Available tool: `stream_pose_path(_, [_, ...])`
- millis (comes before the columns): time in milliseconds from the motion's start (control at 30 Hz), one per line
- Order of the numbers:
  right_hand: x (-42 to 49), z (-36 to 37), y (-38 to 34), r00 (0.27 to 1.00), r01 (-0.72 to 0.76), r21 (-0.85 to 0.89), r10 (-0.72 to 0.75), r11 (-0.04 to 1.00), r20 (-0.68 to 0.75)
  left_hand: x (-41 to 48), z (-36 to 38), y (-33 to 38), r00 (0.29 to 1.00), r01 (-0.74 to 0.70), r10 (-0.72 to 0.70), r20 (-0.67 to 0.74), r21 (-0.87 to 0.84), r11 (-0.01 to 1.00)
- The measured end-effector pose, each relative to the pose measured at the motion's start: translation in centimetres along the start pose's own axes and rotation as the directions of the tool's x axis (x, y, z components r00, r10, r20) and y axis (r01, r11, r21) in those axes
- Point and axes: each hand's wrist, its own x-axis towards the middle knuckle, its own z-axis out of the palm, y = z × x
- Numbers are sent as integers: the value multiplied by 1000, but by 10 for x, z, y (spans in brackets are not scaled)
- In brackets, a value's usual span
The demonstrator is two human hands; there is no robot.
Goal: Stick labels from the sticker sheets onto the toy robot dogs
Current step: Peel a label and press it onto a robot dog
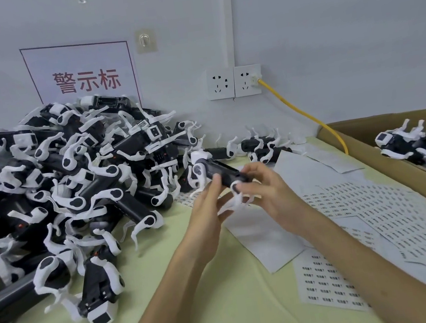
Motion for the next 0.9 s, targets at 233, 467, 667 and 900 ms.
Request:
stream_pose_path(233, [-1,4,5,999,40,-121,-44,992,-31,0,-6,2,996,-65,67,-57,26,998])
stream_pose_path(467, [-2,2,1,997,76,-168,-79,983,-12,-3,-2,5,996,-86,88,-13,104,991])
stream_pose_path(667, [0,0,6,995,85,-179,-92,980,-33,-1,-2,1,990,-138,142,-8,169,976])
stream_pose_path(900, [-1,0,4,994,27,-231,-51,973,-98,-1,-3,-3,978,-202,177,110,292,935])
